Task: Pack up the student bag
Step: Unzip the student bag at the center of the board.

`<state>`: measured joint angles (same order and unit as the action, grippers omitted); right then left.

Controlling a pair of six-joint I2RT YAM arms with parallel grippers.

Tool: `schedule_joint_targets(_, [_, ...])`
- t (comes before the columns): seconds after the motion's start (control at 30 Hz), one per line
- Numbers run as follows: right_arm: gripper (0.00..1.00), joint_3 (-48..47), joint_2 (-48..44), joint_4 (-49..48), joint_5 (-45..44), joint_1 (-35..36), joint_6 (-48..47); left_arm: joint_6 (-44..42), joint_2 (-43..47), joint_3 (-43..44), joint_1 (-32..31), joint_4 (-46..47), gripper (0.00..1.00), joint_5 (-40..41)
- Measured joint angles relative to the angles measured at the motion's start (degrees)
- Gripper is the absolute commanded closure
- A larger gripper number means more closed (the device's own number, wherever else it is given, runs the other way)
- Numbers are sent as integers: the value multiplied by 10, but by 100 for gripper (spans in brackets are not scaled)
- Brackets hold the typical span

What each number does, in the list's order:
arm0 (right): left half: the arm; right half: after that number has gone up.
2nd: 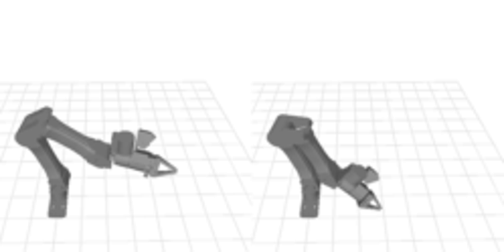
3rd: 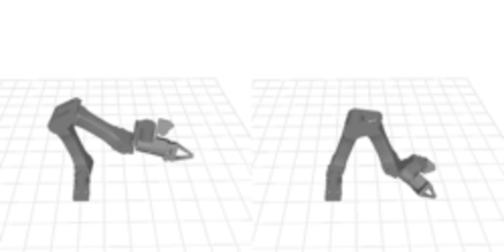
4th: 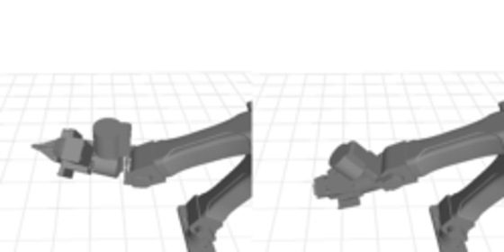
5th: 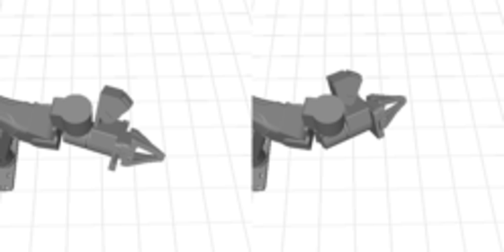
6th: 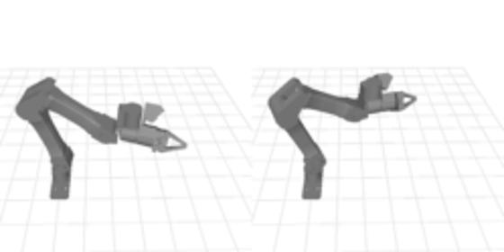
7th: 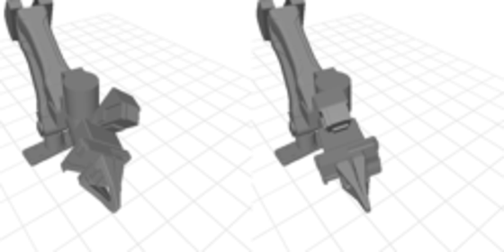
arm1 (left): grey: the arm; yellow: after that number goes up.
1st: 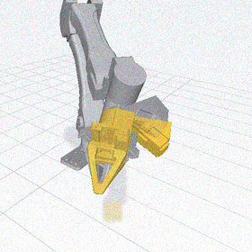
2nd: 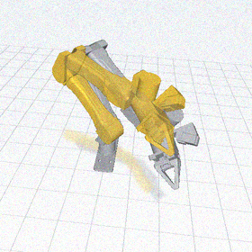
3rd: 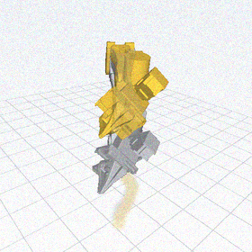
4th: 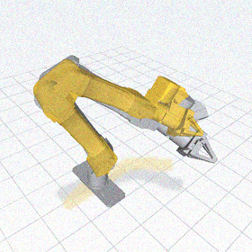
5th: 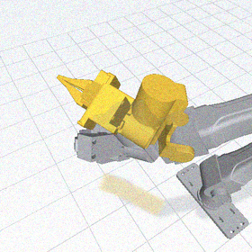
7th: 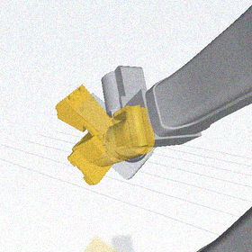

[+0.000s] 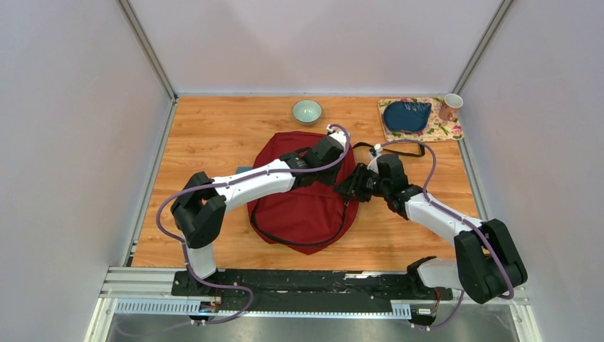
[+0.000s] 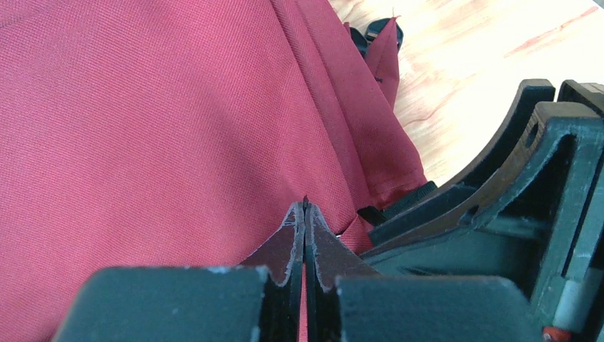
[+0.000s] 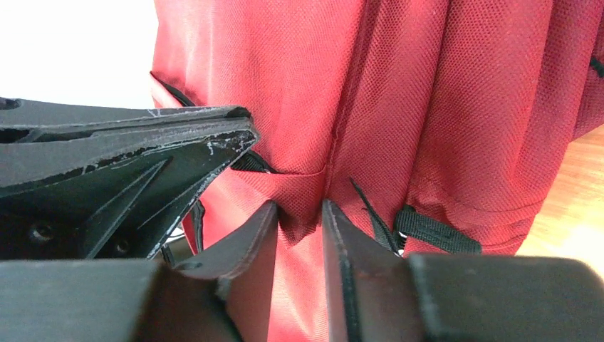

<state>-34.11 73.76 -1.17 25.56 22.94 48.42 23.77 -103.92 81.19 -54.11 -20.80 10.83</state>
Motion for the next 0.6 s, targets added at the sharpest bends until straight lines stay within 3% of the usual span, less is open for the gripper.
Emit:
schedule_joint_targets(0.07, [100,0,0,-2,6,0,0,1,0,-2,1,1,100,0])
schedule_joint_targets(0.37, [100,0,-8,3,0,-3,-1,4,14,-25,8,5,100,-2])
schedule_joint_targets(0.6, [100,21,-49,19,-5,-23,-3,19,104,-140,69,36,100,-15])
